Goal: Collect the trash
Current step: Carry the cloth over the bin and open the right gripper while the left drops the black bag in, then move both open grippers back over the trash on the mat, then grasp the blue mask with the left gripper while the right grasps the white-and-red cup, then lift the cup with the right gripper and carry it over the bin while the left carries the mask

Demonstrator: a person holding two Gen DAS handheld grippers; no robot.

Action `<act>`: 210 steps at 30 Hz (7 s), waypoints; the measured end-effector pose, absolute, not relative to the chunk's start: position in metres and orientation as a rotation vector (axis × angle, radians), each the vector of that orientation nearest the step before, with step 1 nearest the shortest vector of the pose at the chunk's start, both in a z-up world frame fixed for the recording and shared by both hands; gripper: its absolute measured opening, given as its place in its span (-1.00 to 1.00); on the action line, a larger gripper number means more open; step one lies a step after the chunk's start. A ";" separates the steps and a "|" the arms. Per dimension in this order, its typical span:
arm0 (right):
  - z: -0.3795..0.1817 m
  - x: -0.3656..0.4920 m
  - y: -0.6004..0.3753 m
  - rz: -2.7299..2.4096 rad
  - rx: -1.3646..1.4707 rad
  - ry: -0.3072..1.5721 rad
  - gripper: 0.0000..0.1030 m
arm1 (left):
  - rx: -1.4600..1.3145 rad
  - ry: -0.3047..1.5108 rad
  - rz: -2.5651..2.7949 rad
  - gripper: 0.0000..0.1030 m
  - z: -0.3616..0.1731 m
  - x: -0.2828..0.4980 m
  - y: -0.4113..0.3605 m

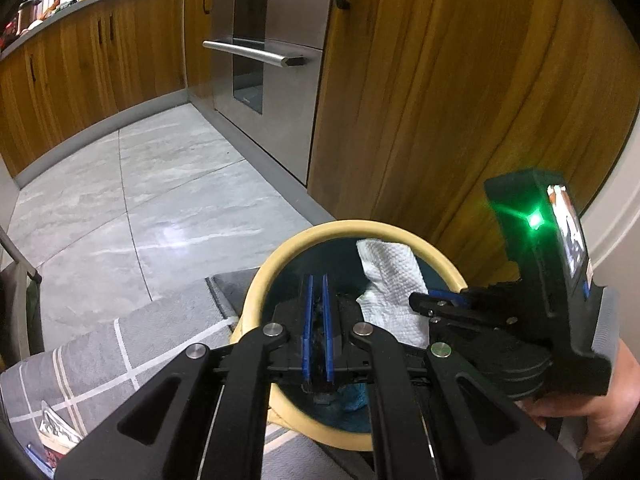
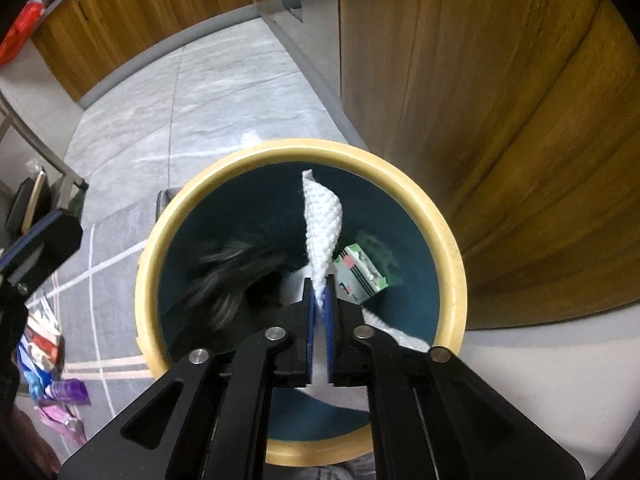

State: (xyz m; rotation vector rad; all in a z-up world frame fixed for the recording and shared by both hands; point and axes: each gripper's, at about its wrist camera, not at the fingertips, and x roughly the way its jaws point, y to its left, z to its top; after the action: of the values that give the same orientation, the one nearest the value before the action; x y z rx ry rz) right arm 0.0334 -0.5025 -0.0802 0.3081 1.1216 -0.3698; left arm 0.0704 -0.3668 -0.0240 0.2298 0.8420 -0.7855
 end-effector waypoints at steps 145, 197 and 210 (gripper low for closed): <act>-0.085 0.105 -0.118 0.645 -0.044 1.270 -0.92 | 0.221 1.059 -0.356 -0.84 -0.087 0.049 0.005; -0.034 0.042 -0.336 0.144 0.165 1.093 -0.91 | 0.293 0.794 -0.546 -0.84 0.013 0.045 -0.196; -0.061 0.029 -0.442 -0.169 0.298 1.115 -0.91 | 0.282 0.821 -0.665 -0.84 -0.001 0.056 -0.276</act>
State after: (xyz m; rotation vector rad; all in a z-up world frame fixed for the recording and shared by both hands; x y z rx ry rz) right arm 0.0287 -0.4416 -0.0605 0.2977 1.1155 -0.1691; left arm 0.0560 -0.2757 -0.0007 0.2819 0.8207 -0.6653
